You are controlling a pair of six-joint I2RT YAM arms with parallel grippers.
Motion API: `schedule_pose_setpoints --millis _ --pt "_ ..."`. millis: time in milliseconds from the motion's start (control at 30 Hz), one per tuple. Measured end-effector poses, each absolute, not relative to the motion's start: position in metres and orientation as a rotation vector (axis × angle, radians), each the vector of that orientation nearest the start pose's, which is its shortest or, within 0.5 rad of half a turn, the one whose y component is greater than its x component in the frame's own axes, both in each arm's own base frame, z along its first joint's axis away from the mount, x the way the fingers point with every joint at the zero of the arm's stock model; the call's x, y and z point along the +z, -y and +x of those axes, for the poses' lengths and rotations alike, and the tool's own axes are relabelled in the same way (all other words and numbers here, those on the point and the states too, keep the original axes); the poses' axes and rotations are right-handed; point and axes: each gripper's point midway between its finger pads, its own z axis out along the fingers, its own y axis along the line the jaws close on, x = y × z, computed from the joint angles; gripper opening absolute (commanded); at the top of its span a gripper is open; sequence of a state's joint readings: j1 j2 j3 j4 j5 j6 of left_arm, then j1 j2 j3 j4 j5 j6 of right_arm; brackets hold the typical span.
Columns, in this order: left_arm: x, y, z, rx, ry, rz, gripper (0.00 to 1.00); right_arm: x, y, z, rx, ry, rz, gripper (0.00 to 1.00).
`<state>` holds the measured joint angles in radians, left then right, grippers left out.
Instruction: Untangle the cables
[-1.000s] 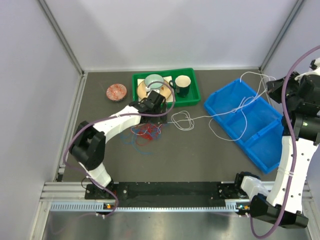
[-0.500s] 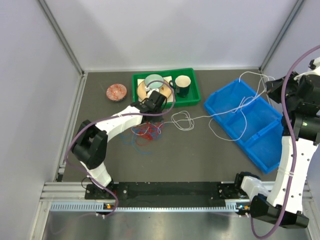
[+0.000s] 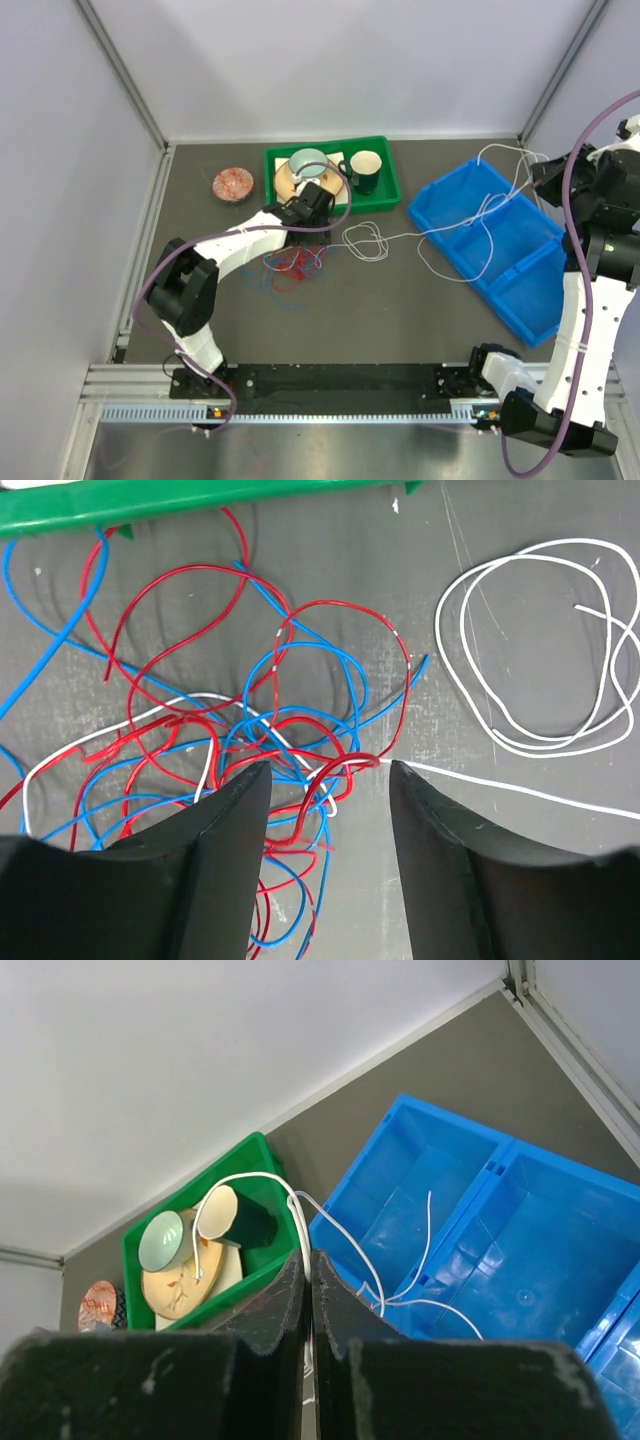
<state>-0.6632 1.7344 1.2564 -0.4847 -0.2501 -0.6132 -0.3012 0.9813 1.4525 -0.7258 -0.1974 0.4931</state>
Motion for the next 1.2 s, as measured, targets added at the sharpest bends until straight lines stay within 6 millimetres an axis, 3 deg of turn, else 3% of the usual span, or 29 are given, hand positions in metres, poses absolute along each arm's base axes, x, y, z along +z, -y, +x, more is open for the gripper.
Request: schedule_pose_setpoints --millis 33,67,167,333,467,533,600,667,767,833,1000,1100,1200 --pt "0.089 0.245 0.346 -0.218 -2.505 -0.035 0.52 0.401 0.034 0.292 0.316 -1.738 0.577 0.0" --pt "0.087 0.246 0.346 -0.22 -2.507 -0.032 0.33 0.401 0.034 0.292 0.317 -1.738 0.577 0.0" --pt "0.076 0.249 0.347 -0.212 -2.529 -0.023 0.0 0.401 0.034 0.292 0.319 -1.739 0.575 0.0" --pt "0.062 0.244 0.347 -0.181 -2.567 -0.016 0.0 0.401 0.033 0.293 0.321 -1.741 0.575 0.0" --pt "0.077 0.223 0.361 -0.242 -2.552 -0.118 0.0 0.401 0.033 0.292 0.321 -1.74 0.574 0.0" --pt "0.094 0.199 0.368 -0.288 -2.514 -0.219 0.0 0.405 0.033 0.291 0.321 -1.733 0.571 0.0" --pt "0.119 0.161 0.374 -0.337 -2.434 -0.359 0.0 0.414 0.032 0.288 0.322 -1.719 0.564 0.0" --pt "0.143 0.122 0.378 -0.337 -2.339 -0.481 0.0 0.43 0.03 0.283 0.32 -1.686 0.55 0.0" --pt "0.158 0.09 0.377 -0.325 -2.267 -0.573 0.0 0.461 0.028 0.273 0.313 -1.621 0.526 0.0" --pt "0.151 0.079 0.376 -0.315 -2.269 -0.615 0.0 0.49 0.028 0.264 0.297 -1.557 0.508 0.0" --pt "0.101 0.054 0.358 -0.248 -2.374 -0.73 0.0 0.547 0.031 0.244 0.258 -1.423 0.485 0.0" --pt "0.084 0.047 0.349 -0.219 -2.417 -0.767 0.0 0.571 0.033 0.236 0.239 -1.368 0.483 0.0" --pt "0.081 0.043 0.345 -0.21 -2.426 -0.781 0.0 0.586 0.036 0.236 0.227 -1.34 0.487 0.0"
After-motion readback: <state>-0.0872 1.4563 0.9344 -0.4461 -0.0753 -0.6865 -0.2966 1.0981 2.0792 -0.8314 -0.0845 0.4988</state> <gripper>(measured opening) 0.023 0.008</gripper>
